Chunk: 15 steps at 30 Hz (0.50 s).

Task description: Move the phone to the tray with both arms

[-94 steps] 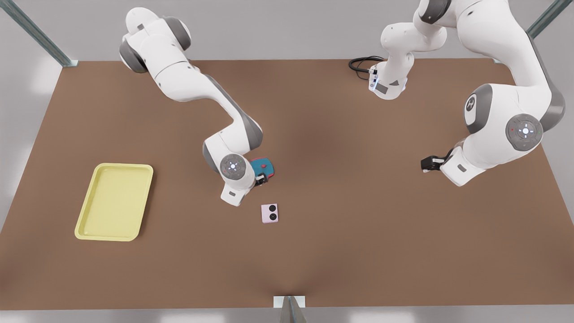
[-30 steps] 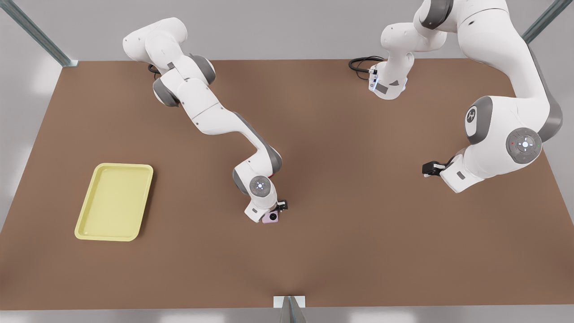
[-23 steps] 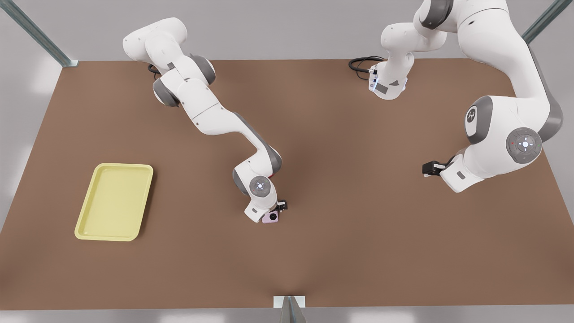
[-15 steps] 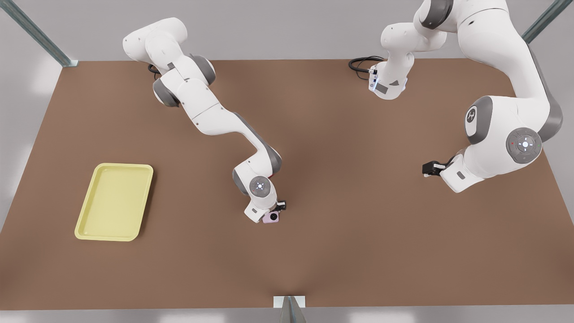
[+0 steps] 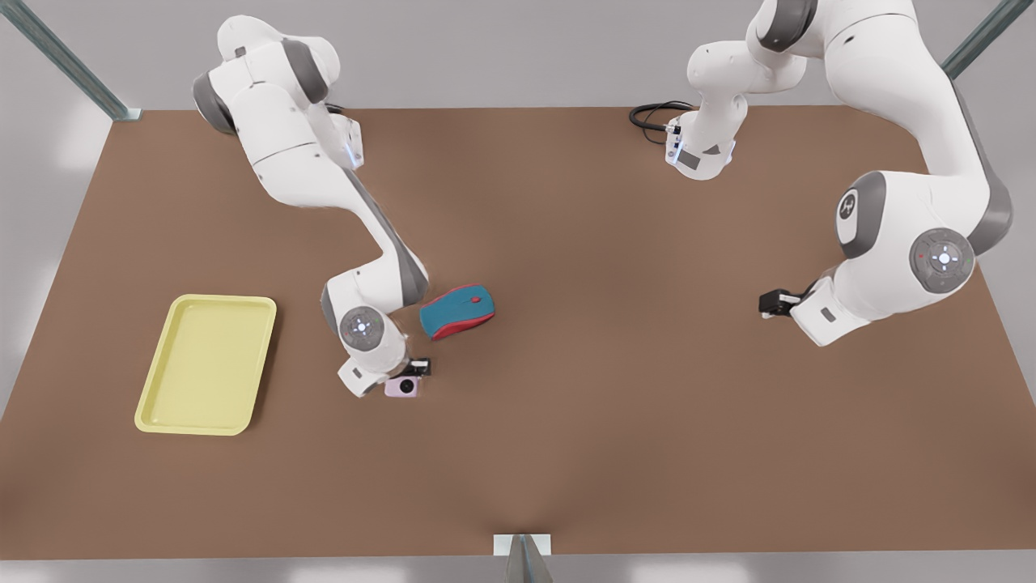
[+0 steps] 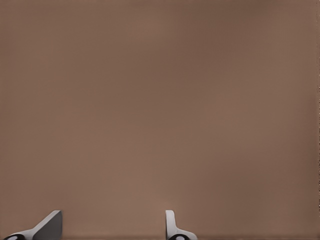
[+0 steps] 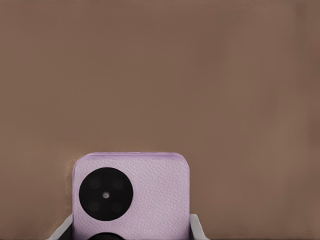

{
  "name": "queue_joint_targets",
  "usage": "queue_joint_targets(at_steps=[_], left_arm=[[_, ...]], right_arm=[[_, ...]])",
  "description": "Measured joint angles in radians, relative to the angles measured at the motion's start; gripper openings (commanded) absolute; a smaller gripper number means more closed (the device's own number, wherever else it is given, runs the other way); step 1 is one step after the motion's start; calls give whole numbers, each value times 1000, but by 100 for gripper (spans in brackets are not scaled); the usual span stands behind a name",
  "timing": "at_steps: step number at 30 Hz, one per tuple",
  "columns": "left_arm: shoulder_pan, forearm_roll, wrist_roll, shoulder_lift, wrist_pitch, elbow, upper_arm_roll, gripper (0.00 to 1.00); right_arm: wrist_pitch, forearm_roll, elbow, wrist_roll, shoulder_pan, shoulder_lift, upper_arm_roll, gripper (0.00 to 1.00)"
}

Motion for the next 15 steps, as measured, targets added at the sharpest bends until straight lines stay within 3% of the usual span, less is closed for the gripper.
queue_joint_targets(at_steps=[6,10,15], left_arm=[[-2,-1,-3,1,0,0,-3,100],[-2,-1,-4,3,1,0,-3,100],[-2,0,-6,3,1,0,-3,100]], right_arm=[[-6,-11,-179,-232,-297,-119,-73,80],[-8,-13,-214,-425,-490,-111,-80,80],[17,-14,-243,-634,-566,-39,-87,85]])
